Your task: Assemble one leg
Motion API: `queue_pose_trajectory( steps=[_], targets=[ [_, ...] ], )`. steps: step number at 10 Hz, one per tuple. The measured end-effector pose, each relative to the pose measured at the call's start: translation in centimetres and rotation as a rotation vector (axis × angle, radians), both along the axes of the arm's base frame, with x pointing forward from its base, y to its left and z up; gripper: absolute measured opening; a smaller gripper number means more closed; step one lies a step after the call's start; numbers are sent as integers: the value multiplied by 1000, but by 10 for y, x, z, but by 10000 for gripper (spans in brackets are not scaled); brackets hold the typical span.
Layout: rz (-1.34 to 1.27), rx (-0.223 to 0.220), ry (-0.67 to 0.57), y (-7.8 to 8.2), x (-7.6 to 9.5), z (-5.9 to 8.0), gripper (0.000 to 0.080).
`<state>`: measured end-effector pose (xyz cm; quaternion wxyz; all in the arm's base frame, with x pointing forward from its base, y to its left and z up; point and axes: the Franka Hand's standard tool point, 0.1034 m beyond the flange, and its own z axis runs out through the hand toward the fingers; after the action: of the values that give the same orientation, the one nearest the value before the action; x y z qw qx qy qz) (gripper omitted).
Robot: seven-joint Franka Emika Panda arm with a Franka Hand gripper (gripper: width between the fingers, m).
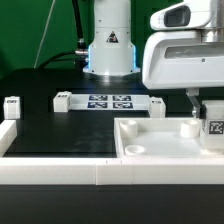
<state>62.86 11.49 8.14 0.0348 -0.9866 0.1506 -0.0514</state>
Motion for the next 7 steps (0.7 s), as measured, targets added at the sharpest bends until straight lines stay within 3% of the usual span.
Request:
queue_pose_trajectory(
  steps=[3, 7],
  targets=[
    [-434, 62, 30, -6, -1, -3, 291],
    [-961, 112, 66, -7, -5, -4, 291]
  ],
)
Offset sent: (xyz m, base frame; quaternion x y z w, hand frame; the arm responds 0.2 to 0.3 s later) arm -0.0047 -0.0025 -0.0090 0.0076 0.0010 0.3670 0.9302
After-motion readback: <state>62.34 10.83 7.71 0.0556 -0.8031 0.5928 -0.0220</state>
